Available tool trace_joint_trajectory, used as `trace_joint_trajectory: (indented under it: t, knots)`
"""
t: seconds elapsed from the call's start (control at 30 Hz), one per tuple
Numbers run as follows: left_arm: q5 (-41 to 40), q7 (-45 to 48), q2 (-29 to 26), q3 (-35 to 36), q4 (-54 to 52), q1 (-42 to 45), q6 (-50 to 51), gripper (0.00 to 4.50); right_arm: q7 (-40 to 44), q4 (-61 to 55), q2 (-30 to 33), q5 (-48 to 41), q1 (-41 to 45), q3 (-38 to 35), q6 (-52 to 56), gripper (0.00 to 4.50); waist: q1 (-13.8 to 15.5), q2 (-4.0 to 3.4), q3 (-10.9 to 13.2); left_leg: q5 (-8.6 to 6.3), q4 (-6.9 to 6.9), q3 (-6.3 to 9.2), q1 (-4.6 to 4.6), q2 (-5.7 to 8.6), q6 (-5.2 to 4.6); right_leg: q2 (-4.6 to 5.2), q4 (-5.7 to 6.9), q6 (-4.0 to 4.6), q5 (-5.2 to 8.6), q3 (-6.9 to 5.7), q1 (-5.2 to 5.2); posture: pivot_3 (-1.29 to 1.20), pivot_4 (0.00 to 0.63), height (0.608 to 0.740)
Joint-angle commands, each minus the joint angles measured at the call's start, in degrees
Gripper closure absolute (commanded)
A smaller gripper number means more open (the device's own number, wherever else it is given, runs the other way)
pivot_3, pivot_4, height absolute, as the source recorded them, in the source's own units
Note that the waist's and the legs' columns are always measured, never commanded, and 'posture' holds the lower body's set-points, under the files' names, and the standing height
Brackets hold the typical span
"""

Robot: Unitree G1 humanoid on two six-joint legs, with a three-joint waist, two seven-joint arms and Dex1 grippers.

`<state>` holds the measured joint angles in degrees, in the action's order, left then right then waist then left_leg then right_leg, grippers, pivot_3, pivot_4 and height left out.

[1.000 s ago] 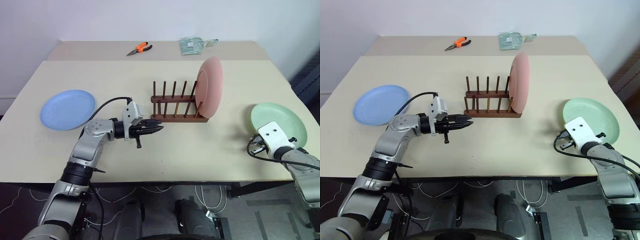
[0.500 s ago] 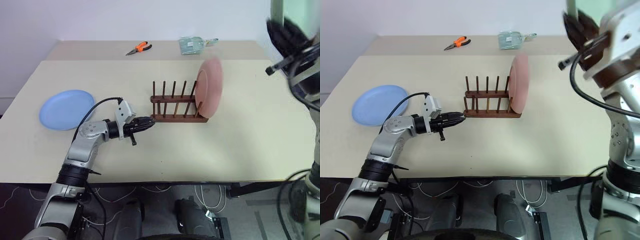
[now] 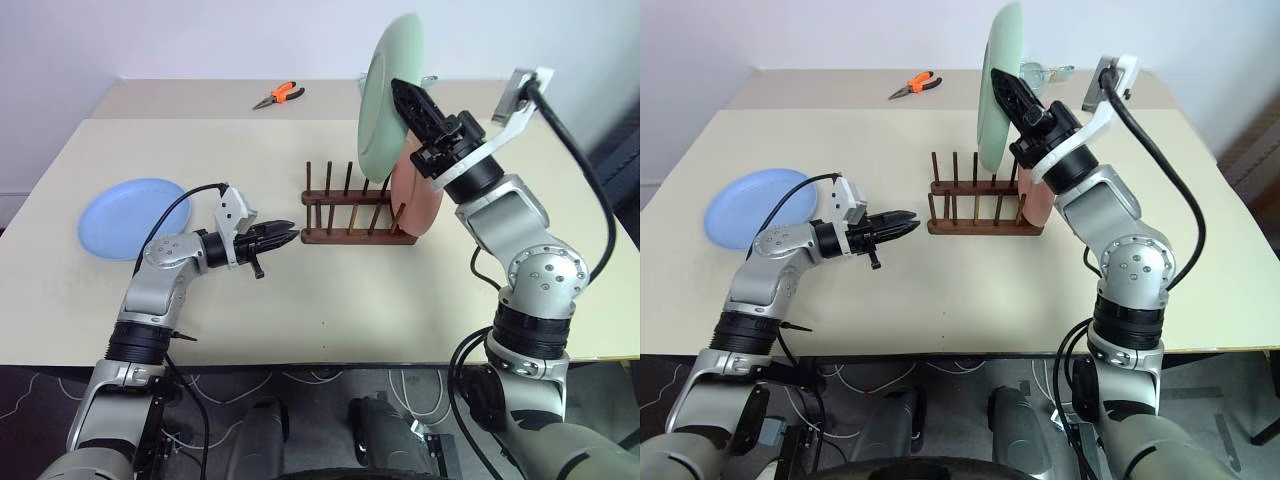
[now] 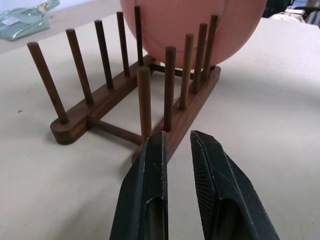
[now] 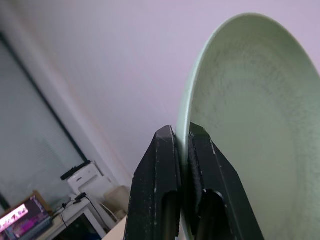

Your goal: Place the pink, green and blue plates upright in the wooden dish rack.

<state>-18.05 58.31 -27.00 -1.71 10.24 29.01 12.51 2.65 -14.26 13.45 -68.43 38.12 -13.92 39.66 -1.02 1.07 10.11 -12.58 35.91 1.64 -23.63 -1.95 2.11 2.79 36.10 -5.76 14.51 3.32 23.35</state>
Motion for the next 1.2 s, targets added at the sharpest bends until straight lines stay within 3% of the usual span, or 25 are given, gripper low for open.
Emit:
trace_joint_trajectory:
  t: [0.03,0.33,0.43,0.57,0.63,0.73,0.83,0.93,1.0,1.2]
  knots:
    - [-1.04,-0.43,-1.16,1.62,-2.81,-0.73,0.45,3.76,0.93,-1.01,0.0,-0.73,-0.43,0.6,1.02,4.42,-0.12,0.0,0.0,0.0,-0.01,0.0,0.0,-0.01,0.0,-0.01,0.01,0.0,0.0,0.0,0.01,0.0,0.15,0.732]
    - [-1.13,-0.71,-1.82,1.56,-3.79,-1.03,1.15,3.76,0.09,1.03,-0.07,0.03,-1.3,1.28,3.6,4.42,-0.13,-0.01,0.01,0.0,0.0,0.0,0.0,-0.01,0.0,-0.02,0.0,0.02,0.01,0.01,0.02,0.0,0.15,0.732]
    - [-0.87,-0.69,-1.93,1.35,-3.54,-0.7,1.04,3.76,0.61,3.61,0.51,2.83,-0.15,1.01,2.56,3.52,-0.14,-0.01,0.01,0.0,0.0,-0.01,0.0,-0.01,0.0,-0.02,-0.01,0.02,0.01,0.01,0.02,0.0,0.15,0.732]
    - [-0.74,-0.78,-2.23,1.28,-3.73,-0.89,1.54,3.76,4.52,2.44,4.43,11.96,0.53,4.22,0.15,1.66,-0.13,-0.04,0.03,0.0,-0.01,-0.02,-0.02,-0.01,0.0,-0.02,-0.01,0.02,0.01,0.02,0.05,0.0,0.15,0.732]
    - [-1.54,-0.99,-2.37,1.68,-3.83,-0.93,3.57,3.76,7.77,0.84,7.09,17.34,0.8,6.26,-2.53,1.66,-0.13,-0.04,0.03,0.0,0.0,-0.02,-0.05,-0.01,0.0,-0.02,-0.02,0.02,0.01,0.02,0.08,0.0,0.15,0.732]
    - [-2.29,-3.12,-2.86,3.56,-3.08,-0.41,6.49,2.88,11.81,-2.15,11.41,24.1,1.81,7.93,-6.43,1.61,-0.12,-0.05,0.04,0.0,0.0,-0.02,-0.06,0.0,0.0,-0.02,-0.02,0.01,0.01,0.01,0.09,0.0,0.15,0.732]
    - [-2.84,-5.51,-3.56,6.49,-2.79,-0.05,6.26,1.37,16.04,-4.57,14.78,27.97,3.34,8.59,-8.96,1.61,-0.17,-0.04,0.04,0.0,0.01,-0.02,-0.1,-0.01,0.0,-0.03,-0.02,0.01,0.01,0.02,0.14,0.0,0.15,0.732]
    - [1.34,-13.12,-5.27,10.34,1.59,1.42,2.03,0.0,22.11,-7.35,18.99,32.76,4.11,12.15,-10.77,0.73,-0.15,-0.04,0.04,0.0,0.0,0.0,-0.09,-0.02,0.0,-0.04,-0.01,0.01,0.01,0.01,0.14,0.0,0.15,0.732]
    - [5.58,-24.0,-8.29,14.49,10.03,4.39,-0.3,0.0,26.36,-10.46,21.98,38.04,3.83,17.89,-12.07,0.03,-0.2,-0.03,0.05,0.0,0.01,0.0,-0.09,-0.01,0.0,-0.04,-0.02,0.02,0.01,0.01,0.14,0.0,0.15,0.732]
    - [8.62,-46.27,-14.78,24.08,26.02,9.94,0.74,0.0,29.95,-12.04,19.94,45.23,-0.16,26.54,-14.57,0.03,-1.04,0.14,0.09,-0.01,-0.04,-0.01,-0.09,0.0,0.0,0.0,-0.02,-0.12,-0.02,0.0,0.16,0.0,0.15,0.732]
